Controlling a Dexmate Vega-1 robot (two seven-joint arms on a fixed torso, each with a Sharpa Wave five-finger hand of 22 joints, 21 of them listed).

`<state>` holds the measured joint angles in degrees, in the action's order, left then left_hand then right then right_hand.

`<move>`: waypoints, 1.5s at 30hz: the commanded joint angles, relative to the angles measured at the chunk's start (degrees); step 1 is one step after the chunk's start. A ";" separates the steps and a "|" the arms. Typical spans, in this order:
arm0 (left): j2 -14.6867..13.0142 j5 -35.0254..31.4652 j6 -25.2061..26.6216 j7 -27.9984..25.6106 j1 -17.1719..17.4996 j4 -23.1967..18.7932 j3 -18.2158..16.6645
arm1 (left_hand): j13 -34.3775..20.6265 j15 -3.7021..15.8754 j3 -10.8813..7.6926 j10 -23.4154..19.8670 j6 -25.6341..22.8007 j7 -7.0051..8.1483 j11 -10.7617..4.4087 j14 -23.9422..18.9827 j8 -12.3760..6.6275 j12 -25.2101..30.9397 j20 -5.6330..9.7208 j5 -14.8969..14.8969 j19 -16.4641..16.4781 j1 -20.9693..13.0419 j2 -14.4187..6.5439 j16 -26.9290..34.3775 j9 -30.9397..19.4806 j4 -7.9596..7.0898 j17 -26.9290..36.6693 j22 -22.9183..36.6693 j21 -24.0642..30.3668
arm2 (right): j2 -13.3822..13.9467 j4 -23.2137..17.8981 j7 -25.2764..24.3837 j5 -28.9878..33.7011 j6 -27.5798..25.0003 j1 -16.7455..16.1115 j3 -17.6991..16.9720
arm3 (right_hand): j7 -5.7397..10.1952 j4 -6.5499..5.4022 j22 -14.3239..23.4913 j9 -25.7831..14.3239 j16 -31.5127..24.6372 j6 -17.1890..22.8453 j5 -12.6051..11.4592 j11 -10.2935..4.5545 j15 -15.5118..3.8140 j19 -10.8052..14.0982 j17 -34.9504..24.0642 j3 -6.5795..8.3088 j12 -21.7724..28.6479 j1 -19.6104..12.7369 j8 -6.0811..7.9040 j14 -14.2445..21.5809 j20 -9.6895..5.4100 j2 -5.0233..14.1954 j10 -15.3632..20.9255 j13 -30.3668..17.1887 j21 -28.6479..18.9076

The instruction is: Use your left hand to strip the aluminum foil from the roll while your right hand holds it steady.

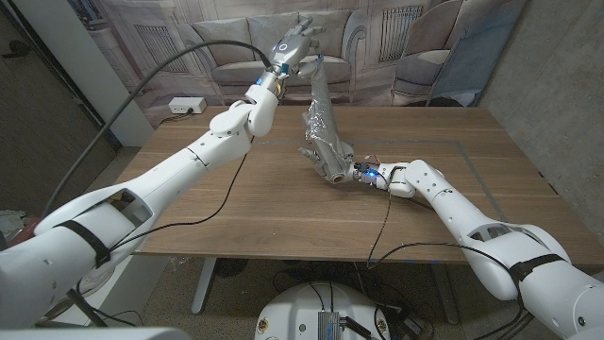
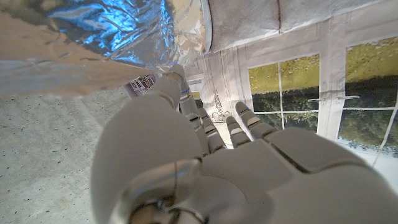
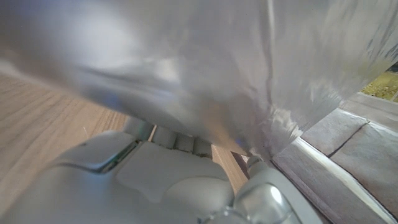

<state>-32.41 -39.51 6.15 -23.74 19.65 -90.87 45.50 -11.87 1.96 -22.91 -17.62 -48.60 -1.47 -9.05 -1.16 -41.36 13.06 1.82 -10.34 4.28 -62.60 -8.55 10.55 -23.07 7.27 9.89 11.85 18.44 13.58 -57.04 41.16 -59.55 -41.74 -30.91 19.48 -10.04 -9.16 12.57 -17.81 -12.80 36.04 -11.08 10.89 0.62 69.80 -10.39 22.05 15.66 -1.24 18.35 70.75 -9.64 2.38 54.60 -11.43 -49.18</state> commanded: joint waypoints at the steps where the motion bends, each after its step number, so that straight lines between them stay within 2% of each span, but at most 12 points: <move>1: 0.31 -0.22 -1.05 -1.89 -0.26 -0.96 -0.47 | -0.12 4.80 -0.44 -0.62 -0.53 -0.19 0.14 -0.40 -0.57 0.02 0.79 -0.12 0.18 0.31 -0.12 0.10 -6.88 0.06 0.07 0.16 0.41 | -0.38 0.96 1.75 0.48 2.06 0.13 -0.03 | -2.00 -0.09 0.19 -0.10 0.10 0.63 -0.48 1.59 -0.01 0.39 -0.20 -0.18 -0.11 0.01 -0.12 0.35 -1.09 -0.25 2.18 -0.14 -0.26; 2: 0.03 -0.11 -0.71 -0.44 -0.51 -1.51 -0.44 | -0.12 4.82 -0.44 -0.61 -0.53 -0.18 0.14 -0.40 -0.57 0.01 0.78 -0.12 0.18 0.31 -0.12 0.10 -6.88 0.06 0.07 0.16 0.41 | -0.44 1.05 1.86 0.45 2.12 0.14 -0.07 | -2.00 -0.08 0.20 -0.09 0.12 0.67 -0.48 1.59 -0.02 0.41 -0.20 -0.17 -0.11 0.00 -0.12 0.34 -1.13 -0.23 2.20 -0.13 -0.28; 15: 0.75 -0.15 -1.59 -2.99 -0.68 -1.18 -0.90 | -0.14 4.93 -0.59 -0.53 -0.40 0.08 -0.15 -0.43 -0.91 -0.15 0.96 -0.04 0.23 0.65 -0.01 0.06 -7.62 -0.03 0.08 0.13 0.57 | -0.43 0.60 2.88 0.98 3.90 -0.27 -0.06 | -1.99 0.36 0.47 -0.01 0.55 1.33 -0.50 1.61 -0.38 -0.32 -0.19 0.09 -0.32 -0.58 -0.23 0.21 -1.13 -0.06 2.44 -0.04 -0.37; 17: 1.13 -0.82 -1.38 -4.54 -0.49 -0.77 -0.83 | -0.15 4.97 -0.62 -0.65 -0.42 0.16 -0.13 -0.48 -0.96 -0.11 1.03 -0.03 0.26 0.68 0.02 0.07 -7.70 -0.02 0.07 0.13 0.60 | -0.35 -0.39 1.69 0.78 3.70 -0.76 -0.42 | -1.92 0.75 0.66 0.02 0.68 1.62 -0.64 1.58 -0.58 -0.78 -0.23 0.83 -0.46 -1.43 -0.29 0.21 -1.14 0.87 2.47 -0.01 -0.45; 18: 0.73 -0.64 -1.29 -3.29 -0.63 -1.28 -0.81 | -0.15 4.92 -0.62 -0.63 -0.42 0.11 -0.06 -0.46 -0.96 -0.13 1.00 -0.02 0.28 0.71 0.03 0.05 -7.71 -0.02 0.07 0.13 0.62 | -0.27 -1.14 0.98 0.82 3.86 -1.11 -0.57 | -1.90 1.45 1.08 -0.01 0.49 2.77 -0.82 1.51 -1.22 -1.39 -0.30 2.62 -0.56 -3.27 -0.17 1.30 -1.42 3.03 2.86 0.01 -0.80; 21: 0.56 -1.01 -0.80 -2.72 -0.63 -1.58 -0.67 | -0.15 4.96 -0.65 -0.65 -0.30 0.21 -0.05 -0.46 -0.98 -0.15 1.02 -0.01 0.27 0.78 0.05 0.04 -7.84 -0.04 0.07 0.12 0.65 | -0.10 -1.57 0.83 1.07 4.11 -1.15 -0.45 | -1.85 2.08 1.73 -0.29 -0.02 4.97 -0.74 1.33 -3.19 -1.97 -0.28 4.94 0.26 -5.45 0.23 3.24 -2.28 4.88 4.83 -0.58 -1.15; 24: 0.36 -1.01 -0.43 -2.03 -0.57 -1.94 -0.71 | -0.16 5.09 -0.70 -0.58 -0.24 0.17 -0.11 -0.40 -1.00 -0.20 1.00 0.00 0.24 0.88 0.02 0.02 -7.94 -0.09 0.09 0.12 0.67 | -0.09 -1.41 1.25 1.42 4.59 -0.89 -0.18 | -1.63 2.17 2.47 -0.96 -0.62 7.21 -0.53 -0.11 -4.96 -2.55 -0.31 6.84 1.26 -7.02 1.07 4.99 -3.03 5.86 7.12 -1.31 -1.28; 25: 0.70 -0.73 -1.43 -3.74 -0.44 -1.09 -0.83 | -0.16 5.13 -0.71 -0.59 -0.36 0.22 -0.17 -0.36 -0.99 -0.21 0.98 0.00 0.21 0.90 0.04 0.00 -7.88 -0.08 0.08 0.12 0.67 | -0.12 -1.59 0.99 1.31 4.54 -0.97 -0.30 | -1.62 2.17 2.66 -1.10 -0.74 7.37 -0.50 -0.48 -5.46 -2.58 -0.33 7.21 1.34 -7.32 1.15 5.30 -3.02 6.03 7.31 -1.44 -1.36; 28: 0.44 -0.91 -1.14 -3.23 -0.51 -1.66 -0.90 | -0.16 5.16 -0.73 -0.53 -0.33 0.26 -0.15 -0.34 -0.92 -0.26 1.00 0.01 0.18 0.98 0.10 -0.02 -7.79 -0.08 0.08 0.11 0.69 | -0.15 -1.10 1.77 1.47 4.91 -0.69 -0.10 | -1.58 2.13 2.87 -1.25 -0.70 7.43 -0.48 -0.51 -5.56 -2.77 -0.34 7.65 1.31 -7.65 1.18 5.23 -3.06 6.26 7.21 -1.59 -1.39; 31: 0.69 -0.68 -1.36 -4.45 -0.36 -1.74 -1.34 | -0.17 5.13 -0.79 -0.47 -0.28 0.26 -0.39 -0.30 -0.93 -0.31 0.95 0.02 0.16 1.05 0.12 -0.04 -7.88 -0.08 0.07 0.10 0.73 | -0.24 -1.46 1.73 1.14 4.99 -0.94 -0.40 | -1.60 2.11 3.02 -1.36 -0.76 7.59 -0.43 -0.42 -5.56 -2.68 -0.33 7.79 1.37 -7.78 1.26 5.45 -3.00 6.11 7.40 -1.68 -1.51; 34: 0.83 -1.12 -1.31 -5.30 -0.34 -1.71 -1.32 | -0.17 5.19 -0.83 -0.49 -0.37 0.25 -0.17 -0.32 -0.92 -0.32 0.95 0.03 0.16 1.10 0.12 -0.04 -7.83 -0.08 0.07 0.09 0.76 | -0.39 -1.80 1.17 0.81 4.98 -1.27 -0.75 | -1.76 1.86 3.57 -1.72 -0.27 7.34 0.01 0.59 -4.03 -2.05 -0.26 7.39 0.80 -7.47 1.07 4.63 -2.95 4.18 6.45 -1.76 -1.99; 45: 0.70 -0.15 -2.12 -4.23 -0.64 -2.69 -1.60 | -0.19 5.25 -1.03 -0.67 -0.30 0.25 -0.17 -0.40 -0.88 -0.31 1.08 0.04 0.13 1.20 0.19 -0.04 -7.90 0.01 0.04 0.07 0.86 | -0.25 -2.86 0.24 0.56 4.84 -2.11 -1.01 | -1.95 0.81 4.10 -2.14 0.39 6.18 0.45 1.54 -2.56 -1.38 -0.29 6.14 -0.17 -5.41 0.12 3.34 -2.81 1.51 5.52 -1.45 -2.20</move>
<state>-31.65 -40.39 4.78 -28.31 19.09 -92.75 44.28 -11.86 2.03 -23.44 -17.79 -48.51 -1.31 -9.22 -1.23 -41.72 13.06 1.82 -10.35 4.28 -61.34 -8.31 10.55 -23.07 7.20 9.89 11.85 18.92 13.18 -58.73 42.40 -58.65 -36.86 -32.26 18.77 -11.14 -8.16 16.39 -19.79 -12.62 42.43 -10.80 11.20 -2.53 69.86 -10.54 28.31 15.66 -6.89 18.81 74.10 -9.77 4.68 59.79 -12.77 -51.16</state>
